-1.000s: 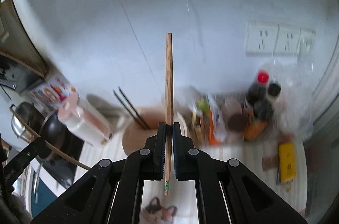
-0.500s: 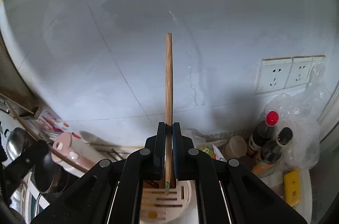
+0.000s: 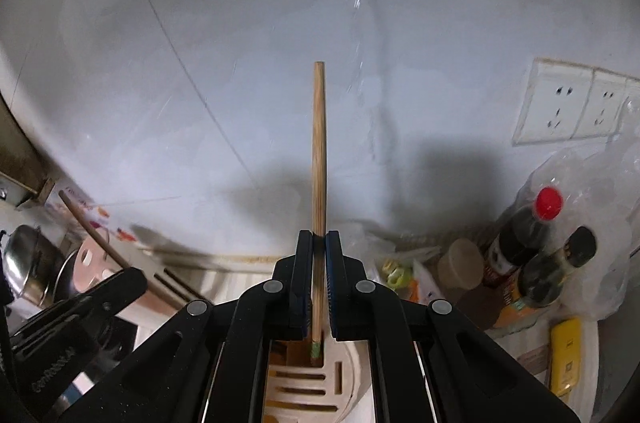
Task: Organize utensils
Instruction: 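Lower both chopsticks into the beige holder and open both tools, then grasp a dark chopstick with the right tool while the left grasps a light wooden one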
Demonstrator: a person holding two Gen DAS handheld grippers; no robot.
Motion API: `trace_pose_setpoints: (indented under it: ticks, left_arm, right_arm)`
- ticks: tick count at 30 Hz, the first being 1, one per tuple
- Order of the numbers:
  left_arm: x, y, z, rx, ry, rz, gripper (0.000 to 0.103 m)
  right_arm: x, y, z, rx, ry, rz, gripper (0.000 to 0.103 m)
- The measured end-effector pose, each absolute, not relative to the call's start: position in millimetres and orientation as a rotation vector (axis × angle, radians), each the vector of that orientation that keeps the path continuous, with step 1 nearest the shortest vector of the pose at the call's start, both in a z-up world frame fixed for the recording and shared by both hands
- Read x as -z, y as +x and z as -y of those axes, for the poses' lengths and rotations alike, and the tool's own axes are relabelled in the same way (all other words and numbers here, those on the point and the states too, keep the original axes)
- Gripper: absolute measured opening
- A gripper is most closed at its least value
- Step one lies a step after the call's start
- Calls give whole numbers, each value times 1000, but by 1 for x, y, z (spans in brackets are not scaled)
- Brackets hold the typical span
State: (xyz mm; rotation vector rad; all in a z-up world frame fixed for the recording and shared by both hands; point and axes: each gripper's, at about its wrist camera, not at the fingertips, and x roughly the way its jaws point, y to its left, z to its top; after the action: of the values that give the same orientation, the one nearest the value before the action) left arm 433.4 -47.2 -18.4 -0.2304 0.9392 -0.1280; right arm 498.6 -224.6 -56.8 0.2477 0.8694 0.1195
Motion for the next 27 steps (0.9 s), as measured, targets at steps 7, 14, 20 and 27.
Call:
trace_pose_setpoints:
  ticks: [7, 14, 20, 27]
  left_arm:
    - [4, 413, 42, 89, -216, -921, 61]
    - [3, 379, 27, -5, -149, -874, 96]
    - [30, 347, 20, -79, -91, -856, 103]
    - [108, 324, 23, -92, -32, -1019, 103]
  right_arm:
    - [50, 481, 235, -154, 284, -915, 32]
    - [38, 442, 260, -103, 307, -895, 46]
    - [47, 400, 278, -30, 312, -882, 76]
    - [105, 360, 295, 41, 286, -976, 89]
